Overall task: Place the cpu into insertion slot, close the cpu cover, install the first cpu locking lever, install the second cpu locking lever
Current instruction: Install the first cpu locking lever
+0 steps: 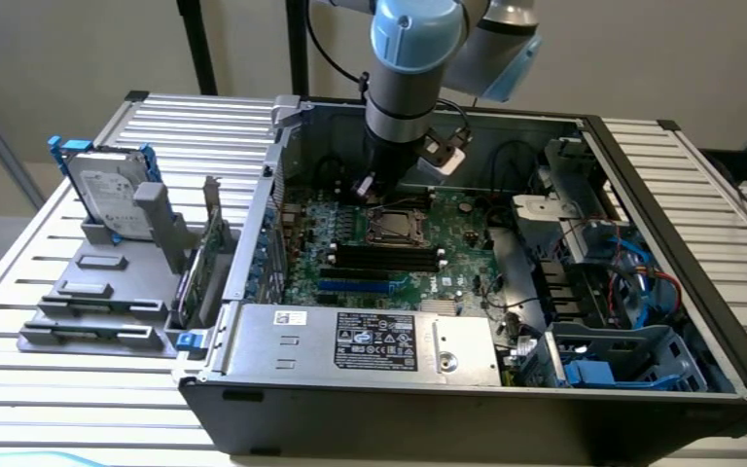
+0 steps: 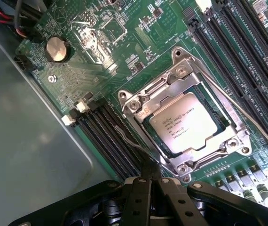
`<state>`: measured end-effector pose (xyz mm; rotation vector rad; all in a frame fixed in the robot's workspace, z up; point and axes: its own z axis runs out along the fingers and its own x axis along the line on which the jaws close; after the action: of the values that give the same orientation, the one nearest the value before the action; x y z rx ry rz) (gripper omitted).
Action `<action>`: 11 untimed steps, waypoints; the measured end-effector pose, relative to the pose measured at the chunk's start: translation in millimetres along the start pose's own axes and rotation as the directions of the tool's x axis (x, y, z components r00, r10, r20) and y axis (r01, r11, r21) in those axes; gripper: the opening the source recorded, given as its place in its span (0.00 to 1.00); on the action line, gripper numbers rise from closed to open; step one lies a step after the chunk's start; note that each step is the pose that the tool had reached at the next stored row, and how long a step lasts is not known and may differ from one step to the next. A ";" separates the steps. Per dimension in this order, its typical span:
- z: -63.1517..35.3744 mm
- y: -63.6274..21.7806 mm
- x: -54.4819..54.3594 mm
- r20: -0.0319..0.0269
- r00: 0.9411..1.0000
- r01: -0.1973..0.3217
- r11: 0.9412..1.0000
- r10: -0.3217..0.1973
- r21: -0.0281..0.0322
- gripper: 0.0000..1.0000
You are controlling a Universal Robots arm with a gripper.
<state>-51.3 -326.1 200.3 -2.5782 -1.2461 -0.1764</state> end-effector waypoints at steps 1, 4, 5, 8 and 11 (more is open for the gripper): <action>0.0 0.0 0.0 0.001 1.000 0.000 1.000 0.000 0.001 0.11; -0.1 0.0 0.1 0.002 1.000 -0.001 1.000 0.001 0.002 0.11; -0.3 0.0 0.1 0.002 1.000 -0.001 1.000 0.001 0.003 0.11; -1.3 -0.2 -0.4 0.002 1.000 -0.001 1.000 0.001 0.003 0.11; -2.6 -0.9 -2.3 0.002 1.000 -0.001 1.000 0.001 0.003 0.11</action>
<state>-53.5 -328.0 202.4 -2.5771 -1.2449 -0.1716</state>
